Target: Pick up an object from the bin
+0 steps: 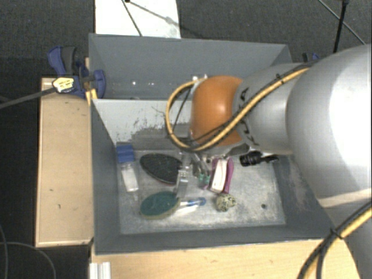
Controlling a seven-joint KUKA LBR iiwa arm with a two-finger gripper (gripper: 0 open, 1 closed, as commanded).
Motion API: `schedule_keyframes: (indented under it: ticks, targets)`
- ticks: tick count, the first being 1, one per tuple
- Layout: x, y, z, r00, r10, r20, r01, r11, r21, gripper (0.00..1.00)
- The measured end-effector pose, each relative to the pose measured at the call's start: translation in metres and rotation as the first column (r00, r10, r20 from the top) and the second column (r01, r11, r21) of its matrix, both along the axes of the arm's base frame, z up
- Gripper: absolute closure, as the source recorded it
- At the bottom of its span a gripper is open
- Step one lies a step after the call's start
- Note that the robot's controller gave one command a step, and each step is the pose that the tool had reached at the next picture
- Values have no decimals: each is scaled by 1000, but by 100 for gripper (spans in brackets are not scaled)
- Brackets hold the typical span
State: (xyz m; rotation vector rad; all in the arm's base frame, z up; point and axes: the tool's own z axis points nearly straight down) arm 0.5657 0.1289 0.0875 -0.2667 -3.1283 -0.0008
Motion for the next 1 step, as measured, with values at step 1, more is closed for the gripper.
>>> schedule_keyframes:
  ticks: [1]
  targets:
    - [-35,70,-16,997,74,9,-74,997,0,0]
